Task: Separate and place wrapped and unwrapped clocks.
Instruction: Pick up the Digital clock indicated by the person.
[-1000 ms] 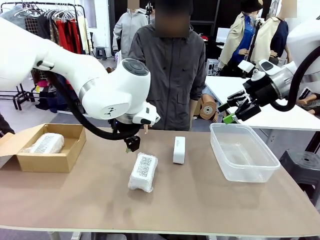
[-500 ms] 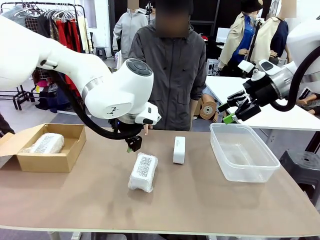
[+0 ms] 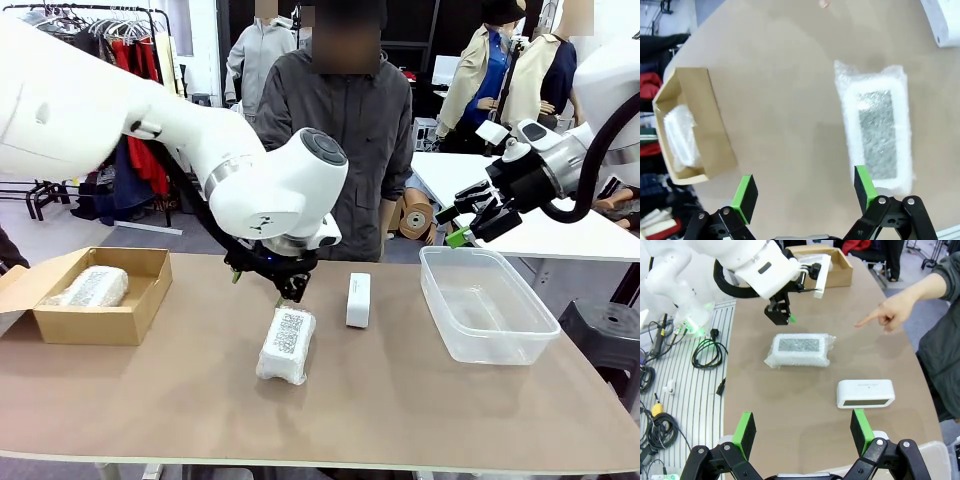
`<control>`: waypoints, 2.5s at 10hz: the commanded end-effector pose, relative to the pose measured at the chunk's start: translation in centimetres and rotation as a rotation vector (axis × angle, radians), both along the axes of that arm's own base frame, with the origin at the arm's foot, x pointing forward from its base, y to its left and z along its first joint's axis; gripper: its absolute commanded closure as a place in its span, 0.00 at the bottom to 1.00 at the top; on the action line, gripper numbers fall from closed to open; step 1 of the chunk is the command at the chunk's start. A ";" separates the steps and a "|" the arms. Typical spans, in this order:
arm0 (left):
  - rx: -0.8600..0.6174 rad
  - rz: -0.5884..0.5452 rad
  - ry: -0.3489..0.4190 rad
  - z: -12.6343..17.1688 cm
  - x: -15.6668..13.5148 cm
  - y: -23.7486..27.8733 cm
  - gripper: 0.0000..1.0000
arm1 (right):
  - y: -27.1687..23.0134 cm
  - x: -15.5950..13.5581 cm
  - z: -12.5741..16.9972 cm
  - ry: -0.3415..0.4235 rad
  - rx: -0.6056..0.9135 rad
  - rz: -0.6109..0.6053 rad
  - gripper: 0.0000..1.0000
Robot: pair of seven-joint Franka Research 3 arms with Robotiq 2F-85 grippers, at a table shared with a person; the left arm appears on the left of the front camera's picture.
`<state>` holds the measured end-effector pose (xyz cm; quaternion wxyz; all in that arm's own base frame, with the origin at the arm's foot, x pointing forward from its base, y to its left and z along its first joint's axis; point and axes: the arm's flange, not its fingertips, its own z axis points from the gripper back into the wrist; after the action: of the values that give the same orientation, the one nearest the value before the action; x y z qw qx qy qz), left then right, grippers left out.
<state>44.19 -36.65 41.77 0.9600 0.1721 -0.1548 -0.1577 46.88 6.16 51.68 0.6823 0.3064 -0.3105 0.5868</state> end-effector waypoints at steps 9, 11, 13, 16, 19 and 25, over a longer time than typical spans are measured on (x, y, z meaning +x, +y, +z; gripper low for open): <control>-0.262 0.147 -0.020 -2.5 2.1 0.1 0.00 | 0.0 -0.1 0.0 -0.003 0.000 0.002 0.00; -0.359 0.164 0.091 -2.7 2.6 -0.5 0.00 | 0.0 -0.1 0.0 -0.003 0.000 0.002 0.00; -0.403 0.169 0.134 -2.9 4.1 -0.7 0.00 | 0.0 -0.1 0.0 -0.003 0.000 0.002 0.00; -0.401 0.219 0.183 -5.3 4.5 -0.3 0.00 | 0.0 -0.1 0.0 -0.003 0.000 0.002 0.00; -0.405 0.195 0.247 -6.8 4.0 -0.7 0.00 | 0.0 -0.1 0.0 -0.003 0.000 0.002 0.00; -0.362 0.180 0.349 -8.8 2.7 -0.7 0.00 | 0.0 -0.1 0.0 -0.003 0.000 0.002 0.00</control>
<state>46.90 -37.90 33.18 0.9979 -0.0186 -0.0077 -0.0623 46.88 6.16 51.68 0.6823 0.3064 -0.3105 0.5868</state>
